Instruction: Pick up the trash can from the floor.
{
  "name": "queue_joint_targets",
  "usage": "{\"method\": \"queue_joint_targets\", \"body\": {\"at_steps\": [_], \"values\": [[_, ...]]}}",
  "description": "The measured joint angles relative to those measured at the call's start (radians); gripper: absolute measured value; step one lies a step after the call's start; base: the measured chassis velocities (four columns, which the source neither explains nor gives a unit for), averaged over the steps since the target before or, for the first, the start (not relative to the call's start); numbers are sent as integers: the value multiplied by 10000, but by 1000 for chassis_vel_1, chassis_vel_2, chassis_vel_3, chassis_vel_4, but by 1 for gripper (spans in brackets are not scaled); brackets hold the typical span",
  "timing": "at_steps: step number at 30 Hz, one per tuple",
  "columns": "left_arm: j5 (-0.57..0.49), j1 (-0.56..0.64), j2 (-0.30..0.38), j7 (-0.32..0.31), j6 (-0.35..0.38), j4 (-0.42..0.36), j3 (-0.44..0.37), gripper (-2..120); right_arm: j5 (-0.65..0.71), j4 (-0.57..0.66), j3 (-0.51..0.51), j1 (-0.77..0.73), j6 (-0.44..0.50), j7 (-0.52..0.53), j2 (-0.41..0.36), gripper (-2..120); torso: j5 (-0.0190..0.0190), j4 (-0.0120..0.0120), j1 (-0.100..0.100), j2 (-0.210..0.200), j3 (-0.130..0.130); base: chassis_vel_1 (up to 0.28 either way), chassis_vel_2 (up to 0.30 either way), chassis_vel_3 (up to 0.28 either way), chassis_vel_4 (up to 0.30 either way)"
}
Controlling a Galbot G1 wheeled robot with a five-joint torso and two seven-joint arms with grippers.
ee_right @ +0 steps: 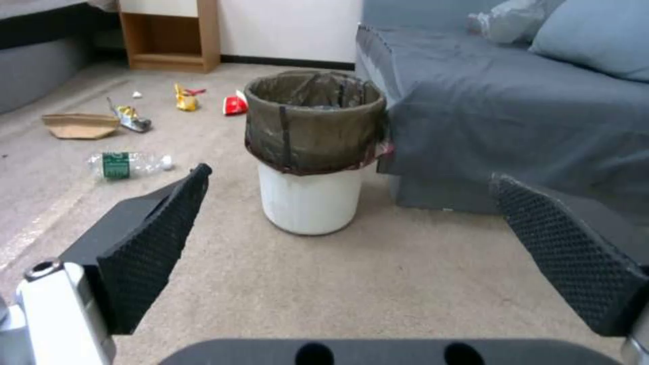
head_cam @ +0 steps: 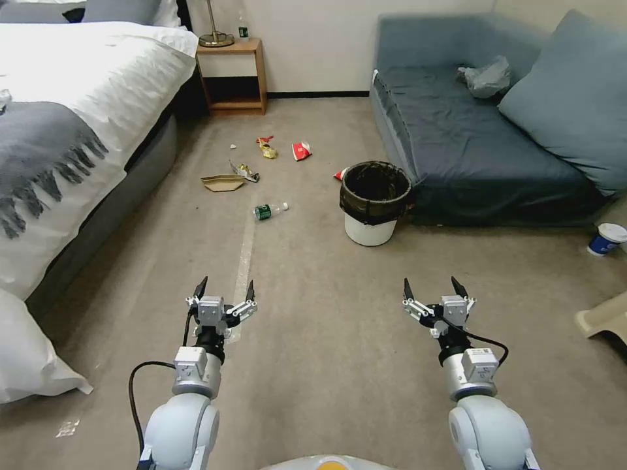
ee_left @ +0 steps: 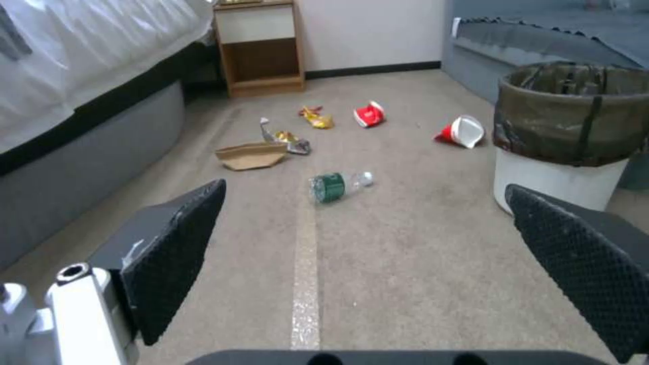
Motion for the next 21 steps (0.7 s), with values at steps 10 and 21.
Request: {"method": "queue_joint_targets", "body": {"at_steps": [10, 21], "values": [[0, 0, 0, 0, 0, 0, 0, 100, 0, 0, 0, 0, 0, 0, 0, 100, 0, 0, 1, 0, 0, 0, 0, 0, 0], [0, 0, 0, -1, 0, 0, 0, 100, 0, 0, 0, -1, 0, 0, 0, 100, 0, 0, 0, 0, 0, 0, 0, 0, 0]]}}
